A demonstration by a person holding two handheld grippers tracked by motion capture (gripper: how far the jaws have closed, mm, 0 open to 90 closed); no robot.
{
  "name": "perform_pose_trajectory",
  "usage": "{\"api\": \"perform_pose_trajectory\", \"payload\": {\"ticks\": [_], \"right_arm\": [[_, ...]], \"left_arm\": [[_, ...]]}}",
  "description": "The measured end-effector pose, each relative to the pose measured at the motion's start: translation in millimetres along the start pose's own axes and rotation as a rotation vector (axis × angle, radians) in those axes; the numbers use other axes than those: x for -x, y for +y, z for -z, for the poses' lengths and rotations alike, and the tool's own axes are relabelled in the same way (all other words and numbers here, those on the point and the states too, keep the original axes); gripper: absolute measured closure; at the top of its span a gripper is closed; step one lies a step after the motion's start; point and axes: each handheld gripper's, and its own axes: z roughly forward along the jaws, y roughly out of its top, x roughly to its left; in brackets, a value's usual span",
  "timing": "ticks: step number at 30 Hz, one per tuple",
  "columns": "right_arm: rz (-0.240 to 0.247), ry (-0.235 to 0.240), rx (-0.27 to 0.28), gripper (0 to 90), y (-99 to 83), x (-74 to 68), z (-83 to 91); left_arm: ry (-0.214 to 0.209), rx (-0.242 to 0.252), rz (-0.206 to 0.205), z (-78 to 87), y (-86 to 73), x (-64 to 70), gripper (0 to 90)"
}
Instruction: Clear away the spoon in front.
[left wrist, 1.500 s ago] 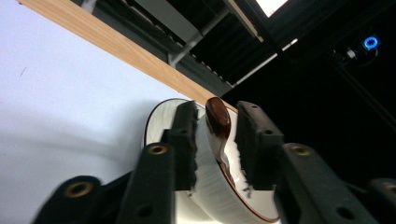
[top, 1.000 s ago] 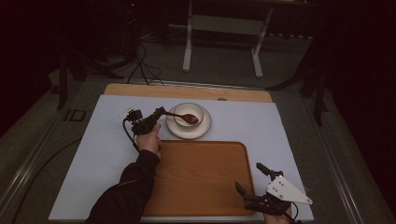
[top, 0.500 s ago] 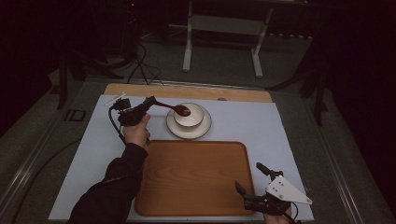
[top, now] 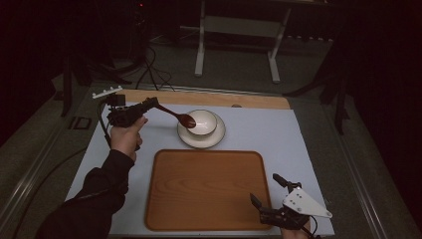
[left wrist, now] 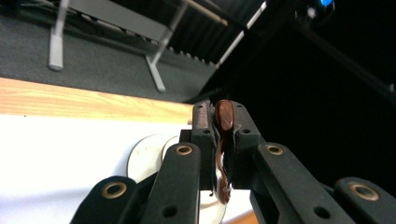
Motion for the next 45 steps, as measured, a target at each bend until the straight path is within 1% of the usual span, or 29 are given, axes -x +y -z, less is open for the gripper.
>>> {"api": "perform_pose_trajectory", "payload": {"ticks": [1,2,3,4,5,6,8,9,11,12,13,15,16,17,19,20,24,25,29,30,32,33,34,37,38,41,42,43,45], "right_arm": [[0.0,-0.001,-0.001,10.3,0.0,-0.1,0.0],[0.0,-0.001,-0.001,10.3,0.0,-0.1,0.0],[0.0,-0.002,-0.001,10.3,0.0,-0.2,0.0],[0.001,-0.002,-0.002,10.3,0.0,-0.3,-0.1],[0.001,-0.001,-0.002,10.3,0.0,-0.4,-0.3],[0.001,-0.001,-0.002,10.3,-0.1,-0.4,-0.5],[0.002,-0.001,-0.002,10.3,-0.1,-0.6,-0.6],[0.002,-0.001,-0.002,10.3,-0.1,-0.6,-0.6],[0.001,-0.001,-0.003,10.3,0.0,-0.8,-0.8],[0.002,-0.001,-0.003,10.3,0.0,-0.7,-0.9],[0.002,-0.001,-0.003,10.3,-0.1,-0.8,-1.0],[0.002,0.0,-0.005,10.3,-0.2,-0.9,-1.2],[0.001,0.0,-0.005,10.3,-0.1,-1.1,-1.2],[0.0,0.0,-0.005,10.3,0.1,-1.2,-1.1],[0.0,0.0,-0.003,10.3,0.3,-1.7,-1.0],[0.001,-0.001,-0.003,10.3,0.4,-1.7,-1.1],[0.001,-0.002,-0.005,10.3,0.2,-1.6,-1.3],[0.001,-0.002,-0.005,10.3,0.2,-1.6,-1.2],[0.002,-0.002,-0.004,10.3,0.2,-1.6,-1.2],[0.002,-0.002,-0.004,10.3,0.2,-1.6,-1.2],[0.003,-0.003,-0.003,10.3,0.4,-1.8,-1.1],[0.003,-0.003,-0.003,10.3,0.4,-1.9,-1.0],[0.004,-0.004,-0.003,10.3,0.5,-2.0,-0.9],[0.004,-0.005,-0.004,10.3,0.5,-2.0,-1.0],[0.005,-0.005,-0.003,10.3,0.5,-2.1,-1.1],[0.009,-0.003,-0.006,10.3,0.6,-2.4,-2.1],[0.009,-0.002,-0.006,10.3,0.6,-2.6,-2.2],[0.011,-0.002,-0.006,10.3,0.6,-2.8,-2.2],[0.012,-0.002,-0.007,10.3,0.6,-3.0,-2.0]], "left_arm": [[-0.018,-0.029,-0.014,1.6,2.0,1.1,83.3],[-0.018,-0.029,-0.014,1.6,2.0,1.1,83.3],[-0.025,-0.074,-0.057,6.2,5.4,5.0,83.3],[-0.027,-0.088,-0.067,7.8,6.3,6.2,83.3],[-0.027,-0.088,-0.067,7.8,6.3,6.2,83.3],[-0.039,-0.121,-0.086,12.1,8.9,8.8,83.3],[-0.039,-0.121,-0.086,12.1,8.9,8.8,83.2],[-0.049,-0.148,-0.116,18.0,10.9,11.9,83.2],[-0.049,-0.172,-0.142,22.5,11.7,14.7,83.2],[-0.06,-0.19,-0.152,24.0,12.1,15.5,83.3],[-0.057,-0.196,-0.166,26.0,12.0,16.7,83.2],[-0.069,-0.222,-0.178,28.9,12.3,18.5,83.2],[-0.071,-0.224,-0.187,30.5,12.0,19.9,83.2],[-0.083,-0.239,-0.192,31.5,12.3,21.2,83.2],[-0.092,-0.261,-0.215,33.3,12.2,24.3,83.3],[-0.107,-0.282,-0.222,33.9,12.4,25.3,83.2],[-0.125,-0.342,-0.269,36.3,10.5,32.2,83.2],[-0.135,-0.362,-0.273,36.5,9.8,33.5,83.2],[-0.148,-0.414,-0.317,38.5,6.0,39.4,83.2],[-0.158,-0.429,-0.316,38.6,5.4,40.0,83.2],[-0.165,-0.456,-0.336,39.6,3.7,42.0,83.2],[-0.176,-0.473,-0.338,39.7,2.8,42.7,83.2],[-0.181,-0.486,-0.352,40.1,1.6,44.1,83.3],[-0.198,-0.528,-0.368,40.2,-1.9,47.5,83.2],[-0.209,-0.545,-0.367,40.0,-2.9,48.1,83.2],[-0.223,-0.574,-0.384,39.5,-6.5,50.7,83.2],[-0.221,-0.579,-0.394,39.5,-7.8,51.9,83.2],[-0.231,-0.59,-0.388,38.8,-9.0,52.3,83.2],[-0.234,-0.61,-0.4,37.8,-11.8,54.2,83.2]]}}
